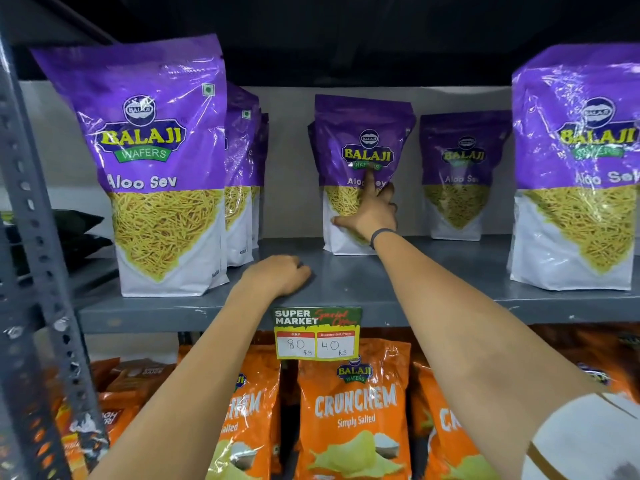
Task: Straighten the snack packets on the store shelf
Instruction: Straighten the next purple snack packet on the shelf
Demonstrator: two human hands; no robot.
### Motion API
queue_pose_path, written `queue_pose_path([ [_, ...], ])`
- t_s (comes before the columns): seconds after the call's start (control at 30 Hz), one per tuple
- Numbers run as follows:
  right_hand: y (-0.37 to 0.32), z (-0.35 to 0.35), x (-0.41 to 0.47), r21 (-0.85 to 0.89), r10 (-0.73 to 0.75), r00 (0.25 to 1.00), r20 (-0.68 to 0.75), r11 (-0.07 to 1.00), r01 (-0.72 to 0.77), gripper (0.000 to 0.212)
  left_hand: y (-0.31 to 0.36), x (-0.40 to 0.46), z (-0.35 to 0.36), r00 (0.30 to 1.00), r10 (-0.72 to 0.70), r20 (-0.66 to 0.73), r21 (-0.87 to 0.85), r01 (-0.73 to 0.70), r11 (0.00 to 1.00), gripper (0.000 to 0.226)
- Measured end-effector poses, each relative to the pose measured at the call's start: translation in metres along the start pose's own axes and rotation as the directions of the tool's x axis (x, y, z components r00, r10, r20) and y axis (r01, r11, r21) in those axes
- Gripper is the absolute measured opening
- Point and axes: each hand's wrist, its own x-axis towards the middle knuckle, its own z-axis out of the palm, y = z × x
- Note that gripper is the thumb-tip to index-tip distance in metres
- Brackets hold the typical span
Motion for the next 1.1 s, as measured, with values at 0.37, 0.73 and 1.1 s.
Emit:
queue_pose_path([
  [0.37,-0.001,-0.015,-0.028,-0.060,-0.047,0.999,-0.021,0.997,0.046,0.122,0.001,-0.006,-0.002,1.000,0.002,0.008,-0.026,-0.002,1.000,0.051],
  [0.73,-0.003,-0.032,-0.068,-0.070,-0.077,0.992,-0.104,0.995,0.070,0.117,0.002,-0.007,-0.003,1.000,0.000,0.021,-0.028,0.000,1.000,0.050],
  [1.1,-0.004,-0.057,-0.105,-0.110,-0.087,0.988,-0.127,0.991,0.073,0.116,0.003,-0.007,-0.004,0.998,-0.024,0.053,-0.025,0.026,0.999,0.053],
])
